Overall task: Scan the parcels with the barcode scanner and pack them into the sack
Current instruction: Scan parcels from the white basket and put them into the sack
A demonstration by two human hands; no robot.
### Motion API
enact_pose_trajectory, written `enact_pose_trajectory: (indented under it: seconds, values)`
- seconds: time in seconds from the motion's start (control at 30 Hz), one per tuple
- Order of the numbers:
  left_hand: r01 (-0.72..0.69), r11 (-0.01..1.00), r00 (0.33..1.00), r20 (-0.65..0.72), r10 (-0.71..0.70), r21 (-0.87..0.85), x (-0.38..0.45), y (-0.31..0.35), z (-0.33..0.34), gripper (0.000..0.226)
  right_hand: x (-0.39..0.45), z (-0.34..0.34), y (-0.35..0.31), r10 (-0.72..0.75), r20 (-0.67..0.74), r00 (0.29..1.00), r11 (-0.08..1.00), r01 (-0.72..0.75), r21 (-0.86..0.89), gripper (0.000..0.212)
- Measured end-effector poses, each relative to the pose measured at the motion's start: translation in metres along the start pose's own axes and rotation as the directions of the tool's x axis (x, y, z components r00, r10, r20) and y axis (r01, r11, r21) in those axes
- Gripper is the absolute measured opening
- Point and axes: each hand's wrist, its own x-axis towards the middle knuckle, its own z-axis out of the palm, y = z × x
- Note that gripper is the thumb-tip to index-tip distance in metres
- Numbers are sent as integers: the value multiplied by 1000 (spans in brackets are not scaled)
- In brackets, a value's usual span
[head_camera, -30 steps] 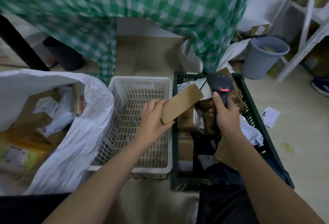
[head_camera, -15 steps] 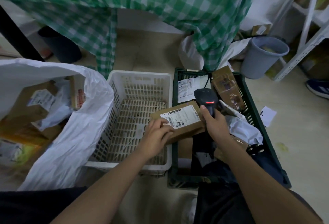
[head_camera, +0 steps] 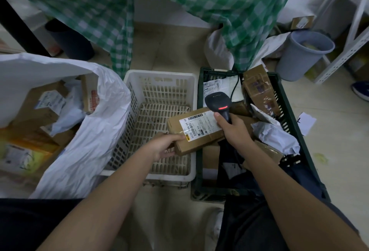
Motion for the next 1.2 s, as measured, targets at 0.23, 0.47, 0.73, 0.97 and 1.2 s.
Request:
enact_pose_trajectory:
  seconds: [0.23, 0.47, 0.73, 0.97, 1.2]
  values:
    - [-264, 965, 939, -229, 256, -1, -22, 4, -39, 38, -22, 14, -25, -186, 146, 972, 982, 186, 11, 36]
    - [-358, 922, 888, -253, 385, 148, -37, 19, -68, 39, -33, -9, -27, -246, 402, 882, 757, 434, -488, 19]
    - [-387, 892, 882, -189, 432, 233, -39, 27, -93, 44, -43, -6, -28, -215, 565, 797, 689, 533, -490, 24]
    - [-413, 883, 873, -177, 454, 223, -35, 25, -98, 40, -44, -5, -34, -279, 567, 775, 634, 592, -498, 31]
    - [-419, 881, 872, -173, 458, 220, -35, 25, -97, 38, -45, -4, -37, -322, 573, 753, 623, 625, -471, 20]
